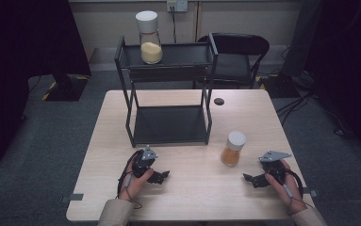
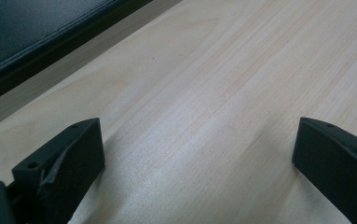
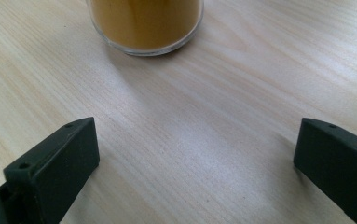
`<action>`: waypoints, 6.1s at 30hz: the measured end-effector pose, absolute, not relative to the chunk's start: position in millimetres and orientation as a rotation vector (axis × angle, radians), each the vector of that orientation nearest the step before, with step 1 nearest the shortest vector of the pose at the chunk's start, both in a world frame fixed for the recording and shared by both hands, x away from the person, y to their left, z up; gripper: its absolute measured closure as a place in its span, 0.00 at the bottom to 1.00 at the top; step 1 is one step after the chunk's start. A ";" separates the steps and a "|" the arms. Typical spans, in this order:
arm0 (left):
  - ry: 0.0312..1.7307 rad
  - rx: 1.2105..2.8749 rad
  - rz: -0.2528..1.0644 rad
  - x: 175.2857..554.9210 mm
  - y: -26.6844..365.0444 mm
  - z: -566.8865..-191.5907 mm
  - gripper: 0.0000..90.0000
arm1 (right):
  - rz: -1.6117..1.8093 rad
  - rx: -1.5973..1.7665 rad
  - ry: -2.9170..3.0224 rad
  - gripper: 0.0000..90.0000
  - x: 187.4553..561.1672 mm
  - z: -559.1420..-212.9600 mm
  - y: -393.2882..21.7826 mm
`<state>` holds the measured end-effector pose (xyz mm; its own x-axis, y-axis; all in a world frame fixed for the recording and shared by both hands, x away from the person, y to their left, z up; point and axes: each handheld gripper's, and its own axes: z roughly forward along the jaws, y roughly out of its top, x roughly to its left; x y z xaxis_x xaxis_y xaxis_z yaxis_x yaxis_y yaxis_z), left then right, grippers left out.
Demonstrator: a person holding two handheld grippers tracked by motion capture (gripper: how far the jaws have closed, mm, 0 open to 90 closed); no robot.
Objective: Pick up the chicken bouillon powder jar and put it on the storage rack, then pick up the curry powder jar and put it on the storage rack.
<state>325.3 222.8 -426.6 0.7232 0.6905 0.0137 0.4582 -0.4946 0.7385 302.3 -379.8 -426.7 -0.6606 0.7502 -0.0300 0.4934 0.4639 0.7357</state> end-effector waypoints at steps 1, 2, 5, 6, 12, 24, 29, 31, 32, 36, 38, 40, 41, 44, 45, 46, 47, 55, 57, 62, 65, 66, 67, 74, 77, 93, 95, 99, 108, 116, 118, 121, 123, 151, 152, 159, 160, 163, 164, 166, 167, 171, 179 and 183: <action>0.861 2.187 0.408 324.8 221.3 -426.3 0.02 | 1.020 1.051 2.367 0.00 302.3 -426.7 -379.8; 0.860 2.188 0.407 324.9 221.3 -426.4 0.01 | 1.020 1.051 2.367 0.00 302.2 -426.7 -379.7; 0.859 2.190 0.407 325.1 220.8 -426.3 0.00 | 1.019 1.051 2.367 0.00 302.2 -426.7 -379.7; 0.861 2.189 0.408 324.8 220.6 -426.4 0.00 | 1.019 1.051 2.367 0.00 302.2 -426.7 -379.7; 0.863 2.188 0.407 324.7 220.6 -426.4 0.00 | 1.020 1.051 2.368 0.00 302.4 -426.6 -379.7; 0.863 2.189 0.407 324.8 220.6 -426.4 0.00 | 1.020 1.051 2.368 0.00 302.4 -426.6 -379.7; 0.863 2.189 0.407 324.8 220.6 -426.3 0.00 | 1.027 1.042 2.375 0.00 303.9 -426.5 -381.4; 0.863 2.188 0.407 324.8 220.6 -426.4 0.00 | 1.018 1.041 2.386 0.02 306.0 -424.1 -380.8; 0.863 2.189 0.407 324.8 220.5 -426.3 0.00 | 1.008 1.023 2.390 0.03 306.8 -422.3 -380.2; 0.863 2.189 0.407 324.8 220.6 -426.3 0.00 | 1.045 1.003 2.387 0.02 310.6 -416.9 -383.0; 0.863 2.189 0.407 324.8 220.6 -426.3 0.00 | 1.039 1.003 2.389 0.02 312.7 -413.0 -380.8; 0.863 2.189 0.407 324.8 220.6 -426.3 0.00 | 1.044 0.994 2.392 0.02 315.3 -410.0 -379.2; 0.863 2.188 0.407 324.8 220.6 -426.3 0.00 | 1.054 0.991 2.390 0.02 316.5 -409.1 -378.7; 0.863 2.188 0.407 324.8 220.6 -426.3 0.00 | 1.083 0.986 2.385 0.02 319.8 -406.3 -376.7; 0.863 2.189 0.407 324.8 220.6 -426.3 0.00 | 1.085 0.978 2.387 0.02 320.9 -404.9 -375.2; 0.863 2.188 0.407 324.8 220.6 -426.4 0.00 | 1.093 0.972 2.385 0.02 321.9 -404.1 -374.1; 0.863 2.188 0.407 324.8 220.6 -426.3 0.00 | 1.099 0.970 2.387 0.02 323.3 -402.8 -372.9; 0.863 2.188 0.407 324.8 220.6 -426.4 0.00 | 1.146 0.956 2.380 0.02 331.8 -397.2 -364.2; 0.863 2.189 0.407 324.8 220.5 -426.3 0.00 | 1.158 0.955 2.383 0.02 334.4 -395.6 -362.9; 0.863 2.189 0.407 324.8 220.5 -426.3 0.00 | 1.175 0.951 2.377 0.02 340.0 -391.2 -357.8; 0.863 2.189 0.407 324.8 220.6 -426.3 0.00 | 1.189 0.956 2.369 0.02 343.8 -390.1 -354.9; 0.863 2.189 0.407 324.8 220.6 -426.3 0.00 | 1.196 0.957 2.365 0.02 344.4 -390.1 -354.4; 0.863 2.189 0.407 324.8 220.6 -426.3 0.00 | 1.208 0.957 2.360 0.02 345.9 -390.2 -353.8; 0.862 2.189 0.408 324.8 220.6 -426.3 0.00 | 1.269 0.976 2.332 0.09 353.8 -392.3 -349.7; 0.862 2.189 0.408 324.9 220.6 -426.3 0.00 | 1.291 0.970 2.319 0.14 356.5 -393.7 -349.2; 0.863 2.188 0.407 324.9 220.6 -426.4 0.00 | 1.322 0.875 2.325 0.38 361.0 -394.0 -341.4; 0.863 2.189 0.407 324.9 220.6 -426.3 0.00 | 1.314 0.867 2.331 0.38 361.8 -392.6 -340.2; 0.862 2.190 0.407 324.9 220.6 -426.2 0.00 | 1.329 0.867 2.348 0.38 364.8 -389.9 -338.9; 0.863 2.189 0.407 324.9 220.6 -426.3 0.00 | 1.341 0.807 2.417 0.38 372.1 -371.3 -328.7; 0.863 2.189 0.407 324.9 220.6 -426.3 0.00 | 1.352 0.779 2.454 0.39 375.8 -355.1 -315.1; 0.862 2.189 0.407 324.9 220.6 -426.3 0.00 | 1.348 0.772 2.466 0.39 377.1 -350.7 -310.9; 0.863 2.189 0.407 324.9 220.6 -426.3 0.00 | 1.352 0.769 2.472 0.39 378.5 -344.8 -305.6; 0.862 2.190 0.407 324.9 220.6 -426.2 0.00 | 1.354 0.762 2.479 0.39 379.7 -340.6 -302.4; 0.864 2.188 0.406 324.9 220.6 -426.3 0.00 | 1.345 0.718 2.536 0.39 398.9 -287.5 -254.0; 0.863 2.189 0.406 324.9 220.6 -426.3 0.00 | 1.341 0.712 2.540 0.39 400.3 -285.8 -252.2; 0.864 2.188 0.406 324.9 220.6 -426.4 0.00 | 1.338 0.702 2.555 0.39 408.7 -273.8 -243.6; 0.864 2.188 0.406 324.8 220.6 -426.4 0.00 | 1.340 0.702 2.555 0.39 409.8 -271.7 -242.5; 0.864 2.188 0.406 324.8 220.6 -426.4 0.00 | 1.343 0.698 2.554 0.39 413.8 -264.1 -239.4; 0.864 2.188 0.406 324.9 220.6 -426.4 0.00 | 1.337 0.695 2.556 0.39 414.8 -260.8 -237.9; 0.864 2.188 0.406 324.9 220.6 -426.4 0.00 | 1.331 0.685 2.558 0.39 416.7 -255.6 -235.3; 0.864 2.188 0.406 324.9 220.6 -426.3 0.00 | 1.327 0.685 2.558 0.39 417.5 -252.6 -234.1; 0.864 2.189 0.407 324.8 220.5 -426.3 0.00 | 1.327 0.680 2.559 0.39 421.2 -242.4 -230.0; 0.864 2.189 0.408 324.8 220.5 -426.2 0.00 | 1.347 0.681 2.550 0.39 430.4 -224.6 -226.6; 0.864 2.189 0.408 324.8 220.5 -426.2 0.00 | 1.326 0.670 2.554 0.39 434.4 -212.4 -220.6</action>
<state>324.8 220.5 -426.2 0.7234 0.6900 0.0231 0.4565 -0.5033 0.7337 434.4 -220.6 -212.4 -0.8805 0.4724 0.0407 0.3052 0.4988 0.8112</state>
